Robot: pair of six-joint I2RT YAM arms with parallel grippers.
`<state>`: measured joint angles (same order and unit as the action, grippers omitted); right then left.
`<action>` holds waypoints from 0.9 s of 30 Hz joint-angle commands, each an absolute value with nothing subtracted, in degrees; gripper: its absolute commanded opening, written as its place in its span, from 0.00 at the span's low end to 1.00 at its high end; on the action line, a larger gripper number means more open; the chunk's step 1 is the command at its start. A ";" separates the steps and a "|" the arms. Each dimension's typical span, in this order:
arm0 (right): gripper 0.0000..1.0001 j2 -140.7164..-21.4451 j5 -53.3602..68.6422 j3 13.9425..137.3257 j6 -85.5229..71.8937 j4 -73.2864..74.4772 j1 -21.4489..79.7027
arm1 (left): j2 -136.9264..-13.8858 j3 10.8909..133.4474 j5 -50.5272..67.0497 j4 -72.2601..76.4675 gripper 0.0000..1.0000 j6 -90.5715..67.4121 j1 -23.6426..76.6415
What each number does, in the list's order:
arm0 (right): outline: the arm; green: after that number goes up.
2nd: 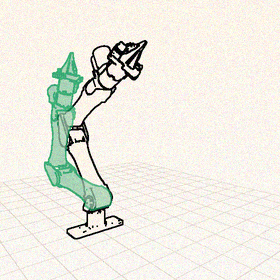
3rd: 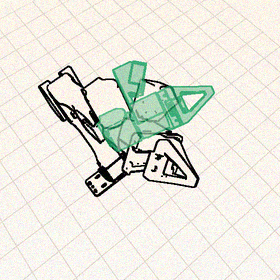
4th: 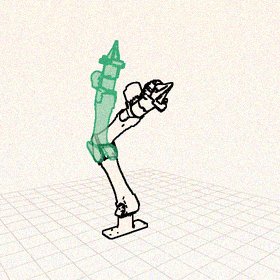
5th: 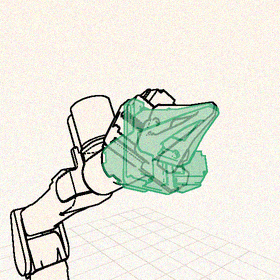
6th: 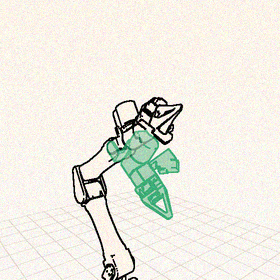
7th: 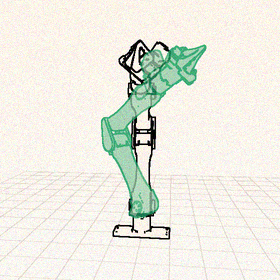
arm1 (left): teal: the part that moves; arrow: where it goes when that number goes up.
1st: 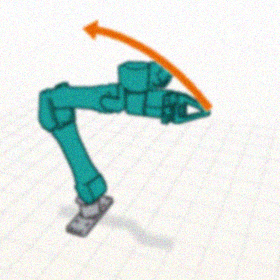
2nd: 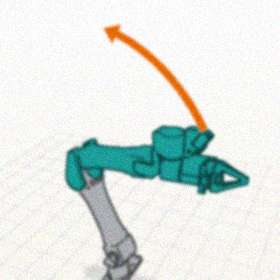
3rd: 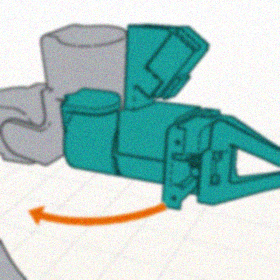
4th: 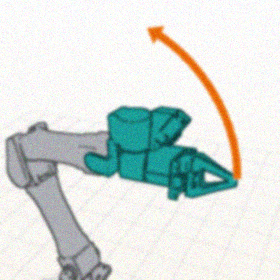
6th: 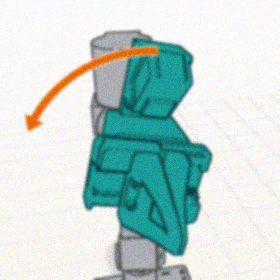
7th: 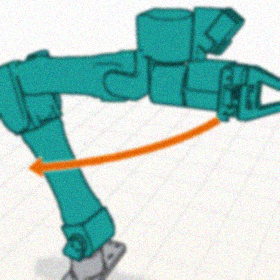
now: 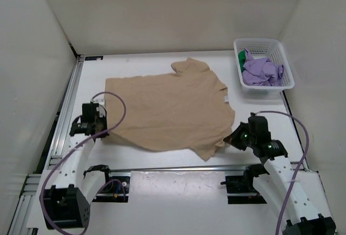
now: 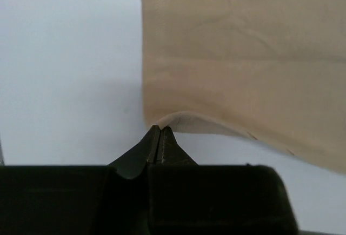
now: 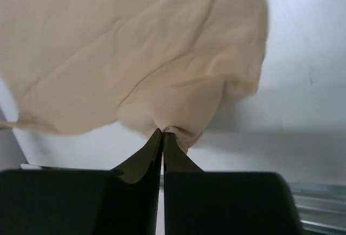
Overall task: Fold and stack the t-shirts
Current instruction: Flatten out the tshirt
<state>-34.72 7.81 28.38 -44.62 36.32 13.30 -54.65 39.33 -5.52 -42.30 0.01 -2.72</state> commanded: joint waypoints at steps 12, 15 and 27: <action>0.00 -66.23 8.70 52.50 -37.11 35.40 16.35 | -56.91 41.37 -3.44 -42.71 0.10 0.00 -4.92; 0.00 -78.99 6.07 69.03 -32.70 39.90 17.05 | -65.00 53.23 -1.94 -42.71 0.10 0.00 -5.45; 0.00 -99.70 6.15 137.70 -39.64 25.10 7.21 | -103.26 144.45 -13.81 -42.71 0.10 0.00 -5.98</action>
<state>-111.26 5.72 140.97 -36.49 37.82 9.47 -102.21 127.42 -9.76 -43.97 0.01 -5.48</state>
